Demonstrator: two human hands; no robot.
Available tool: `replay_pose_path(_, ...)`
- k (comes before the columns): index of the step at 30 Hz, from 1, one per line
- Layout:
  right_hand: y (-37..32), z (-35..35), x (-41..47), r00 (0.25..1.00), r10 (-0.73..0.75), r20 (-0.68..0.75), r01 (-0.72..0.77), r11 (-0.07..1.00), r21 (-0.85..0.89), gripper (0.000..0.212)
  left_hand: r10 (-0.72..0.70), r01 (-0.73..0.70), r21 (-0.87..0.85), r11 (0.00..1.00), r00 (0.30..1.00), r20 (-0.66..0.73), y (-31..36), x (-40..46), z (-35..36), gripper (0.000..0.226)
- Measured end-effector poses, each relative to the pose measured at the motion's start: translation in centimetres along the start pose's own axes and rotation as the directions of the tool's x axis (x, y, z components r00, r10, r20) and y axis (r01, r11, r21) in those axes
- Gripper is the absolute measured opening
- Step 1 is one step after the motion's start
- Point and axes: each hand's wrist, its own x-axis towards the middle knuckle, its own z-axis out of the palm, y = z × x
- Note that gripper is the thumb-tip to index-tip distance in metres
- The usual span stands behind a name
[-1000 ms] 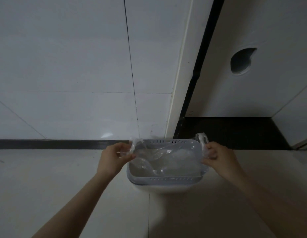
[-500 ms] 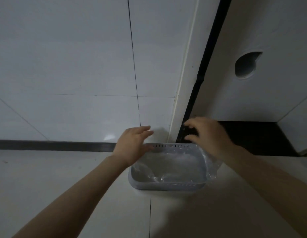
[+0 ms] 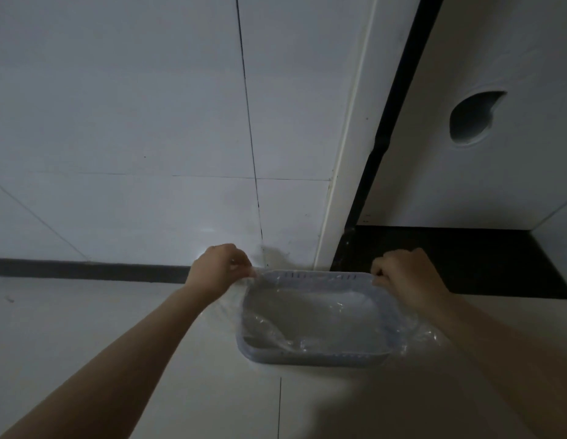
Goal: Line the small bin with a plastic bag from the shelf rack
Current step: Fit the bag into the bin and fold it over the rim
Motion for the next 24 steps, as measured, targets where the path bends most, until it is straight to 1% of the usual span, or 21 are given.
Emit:
replay_pose_path(1,0.1,0.0,-0.2,1.0,0.008,-0.027,-0.006,0.998,0.059,0.022,-0.031,0.031,-0.12,0.992,1.0,0.004,-0.2,0.1,0.1,0.009)
replay_pose_path(2,0.2,0.2,-0.3,0.999,0.016,-0.033,-0.013,0.996,0.087,0.027,-0.059,0.06,-0.213,0.975,0.998,0.01,-0.3,0.1,0.2,0.011)
replay_pose_path(3,0.1,0.4,-0.4,0.999,0.016,-0.03,-0.014,0.996,0.083,0.027,-0.082,0.082,-0.282,0.956,0.997,0.011,-0.4,0.1,0.3,0.014)
replay_pose_path(4,0.0,0.7,-0.4,0.999,0.009,-0.034,-0.007,0.998,0.066,0.022,-0.097,0.094,-0.327,0.94,0.995,0.007,-0.5,0.1,0.4,0.015)
replay_pose_path(6,0.0,1.3,-0.4,0.994,0.012,-0.105,-0.001,0.995,0.098,0.013,-0.101,0.09,-0.373,0.924,0.995,-0.011,-1.0,0.2,0.7,0.016)
replay_pose_path(8,0.0,1.5,-0.5,0.98,0.07,-0.188,-0.024,0.972,0.233,0.01,-0.103,0.086,-0.423,0.902,0.994,-0.019,-1.3,0.2,0.8,0.017)
replay_pose_path(10,0.2,1.5,-0.3,0.967,0.151,-0.205,-0.068,0.929,0.363,0.01,-0.104,0.083,-0.474,0.877,0.994,-0.016,-1.5,0.3,0.9,0.019)
replay_pose_path(15,0.8,1.7,0.8,0.946,0.274,-0.175,-0.129,0.81,0.571,0.01,-0.1,0.077,-0.553,0.83,0.995,-0.011,-1.5,0.7,1.3,0.02)
replay_pose_path(18,1.6,2.0,1.4,0.947,0.297,-0.12,-0.148,0.737,0.66,0.012,-0.115,0.09,-0.6,0.795,0.993,-0.003,-1.7,1.2,1.8,0.02)
replay_pose_path(24,3.6,4.0,2.5,0.963,0.267,0.042,-0.225,0.706,0.671,0.011,-0.178,0.146,-0.649,0.747,0.984,0.015,-2.3,2.4,4.0,0.023)
